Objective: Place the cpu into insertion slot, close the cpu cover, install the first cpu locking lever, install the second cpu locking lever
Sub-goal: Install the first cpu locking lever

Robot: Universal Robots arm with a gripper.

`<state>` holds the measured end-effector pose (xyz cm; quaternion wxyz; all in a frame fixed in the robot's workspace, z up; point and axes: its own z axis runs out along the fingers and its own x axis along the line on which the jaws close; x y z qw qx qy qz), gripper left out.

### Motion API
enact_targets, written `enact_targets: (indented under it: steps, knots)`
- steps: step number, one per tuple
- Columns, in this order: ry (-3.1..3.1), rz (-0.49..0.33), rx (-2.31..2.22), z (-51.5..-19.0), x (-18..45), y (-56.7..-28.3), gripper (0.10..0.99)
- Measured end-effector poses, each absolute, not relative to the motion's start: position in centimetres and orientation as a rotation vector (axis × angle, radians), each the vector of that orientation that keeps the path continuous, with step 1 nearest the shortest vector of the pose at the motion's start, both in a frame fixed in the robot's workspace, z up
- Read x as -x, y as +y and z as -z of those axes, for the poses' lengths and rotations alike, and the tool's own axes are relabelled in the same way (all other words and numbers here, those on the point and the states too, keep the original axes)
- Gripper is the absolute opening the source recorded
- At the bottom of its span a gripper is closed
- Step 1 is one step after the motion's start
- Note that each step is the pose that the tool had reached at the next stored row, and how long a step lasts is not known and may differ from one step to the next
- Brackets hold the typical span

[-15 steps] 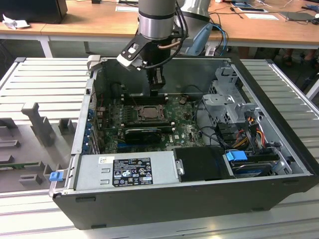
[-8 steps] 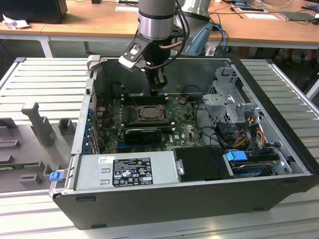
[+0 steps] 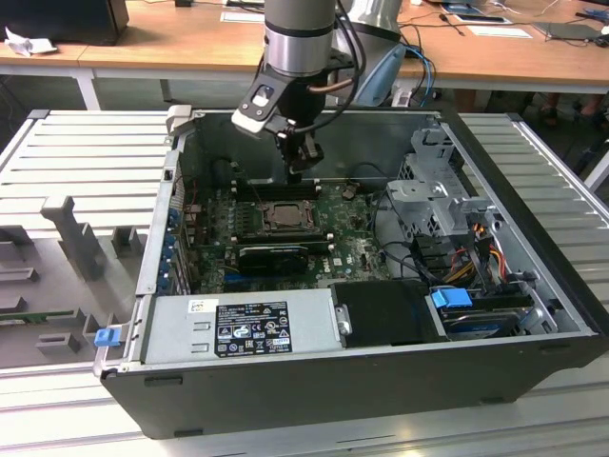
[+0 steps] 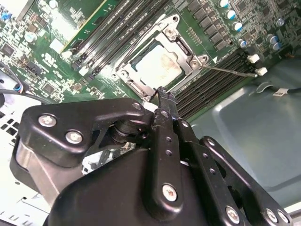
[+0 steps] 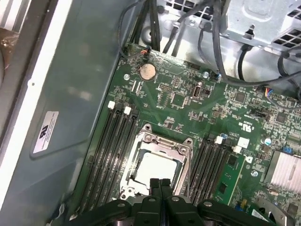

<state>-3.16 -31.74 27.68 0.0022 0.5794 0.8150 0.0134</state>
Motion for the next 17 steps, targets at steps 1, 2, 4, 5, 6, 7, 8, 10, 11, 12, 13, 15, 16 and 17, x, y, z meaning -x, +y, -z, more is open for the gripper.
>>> enact_targets:
  steps: [1, 2, 4, 5, 6, 7, 8, 10, 11, 12, 13, 15, 16, 17]
  knots:
    - [2.566, -0.042, -1.805, -27.68, 3.16, -31.74, 0.106]
    - [2.577, -0.042, -1.790, -27.68, 3.16, -31.74, 0.106]
    - [2.601, -0.042, -1.755, -27.68, 3.16, -31.74, 0.106]
    - [2.606, -0.042, -1.747, -27.68, 3.16, -31.74, 0.106]
    - [2.613, -0.042, -1.736, -27.68, 3.16, -31.74, 0.106]
    - [2.622, -0.042, -1.724, -27.68, 3.16, -31.74, 0.106]
    - [2.628, -0.042, -1.714, -27.68, 3.16, -31.74, 0.106]
    - [2.644, -0.042, -1.691, -27.67, 3.16, -31.74, 0.106]
    - [2.654, -0.042, -1.675, -27.67, 3.16, -31.74, 0.106]
    - [2.663, -0.042, -1.661, -27.67, 3.15, -31.74, 0.106]
    - [2.678, -0.042, -1.638, -27.67, 3.16, -31.74, 0.106]
    - [2.703, -0.042, -1.598, -27.67, 3.16, -31.74, 0.106]
    - [2.717, -0.042, -1.574, -27.67, 3.16, -31.74, 0.106]
    - [2.739, -0.042, -1.535, -27.67, 3.16, -31.74, 0.106]
